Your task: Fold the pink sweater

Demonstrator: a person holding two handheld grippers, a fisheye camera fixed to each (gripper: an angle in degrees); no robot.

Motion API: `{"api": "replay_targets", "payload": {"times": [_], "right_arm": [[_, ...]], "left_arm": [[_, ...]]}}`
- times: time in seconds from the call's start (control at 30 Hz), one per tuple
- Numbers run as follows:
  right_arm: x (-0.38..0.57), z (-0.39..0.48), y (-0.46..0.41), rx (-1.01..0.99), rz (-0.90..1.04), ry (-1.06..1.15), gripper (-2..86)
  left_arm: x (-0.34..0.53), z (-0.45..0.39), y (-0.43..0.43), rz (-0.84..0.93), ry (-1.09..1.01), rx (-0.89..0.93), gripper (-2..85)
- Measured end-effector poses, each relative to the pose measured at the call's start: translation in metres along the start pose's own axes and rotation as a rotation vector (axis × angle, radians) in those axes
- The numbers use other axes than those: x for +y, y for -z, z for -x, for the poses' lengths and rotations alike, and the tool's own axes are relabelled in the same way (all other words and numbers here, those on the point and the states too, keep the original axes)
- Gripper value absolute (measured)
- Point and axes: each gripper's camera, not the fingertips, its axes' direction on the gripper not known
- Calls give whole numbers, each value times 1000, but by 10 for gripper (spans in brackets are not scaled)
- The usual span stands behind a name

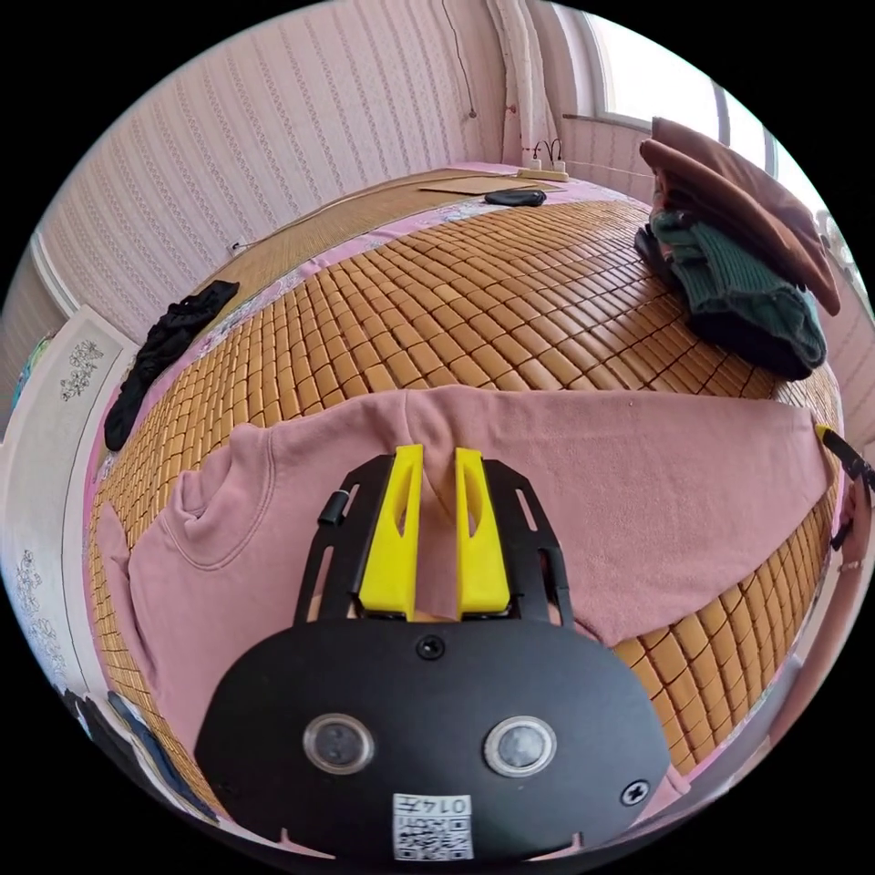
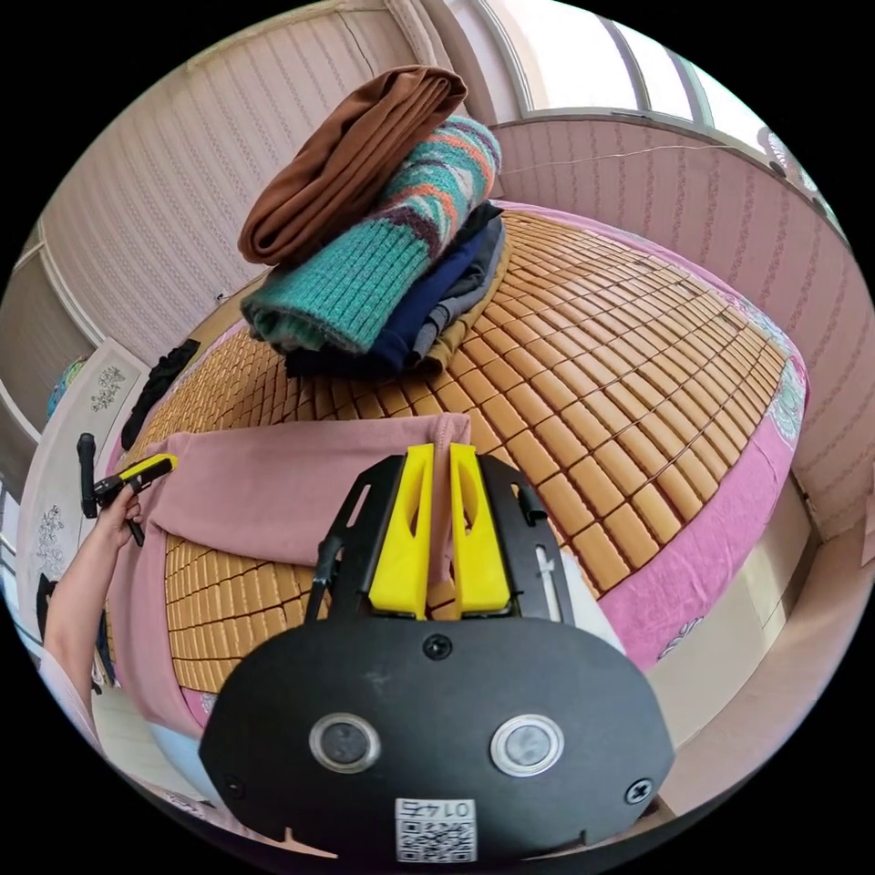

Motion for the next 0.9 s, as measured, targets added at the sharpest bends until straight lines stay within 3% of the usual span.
{"api": "replay_targets", "payload": {"times": [0.17,0.3,0.7,0.9], "right_arm": [[6,-3,-3,-36,-10,-15,22],[8,3,-9,5,2,-14,23],[22,25,-27,91,-31,-21,43],[43,15,-21,8,-125,-103,73]], "left_arm": [[27,-15,68,-75,-127,177,61],[69,-42,113,-51,-285,90,60],[64,-59,123,38,-342,32,2],[73,-20,183,-24,-241,219,44]]}}
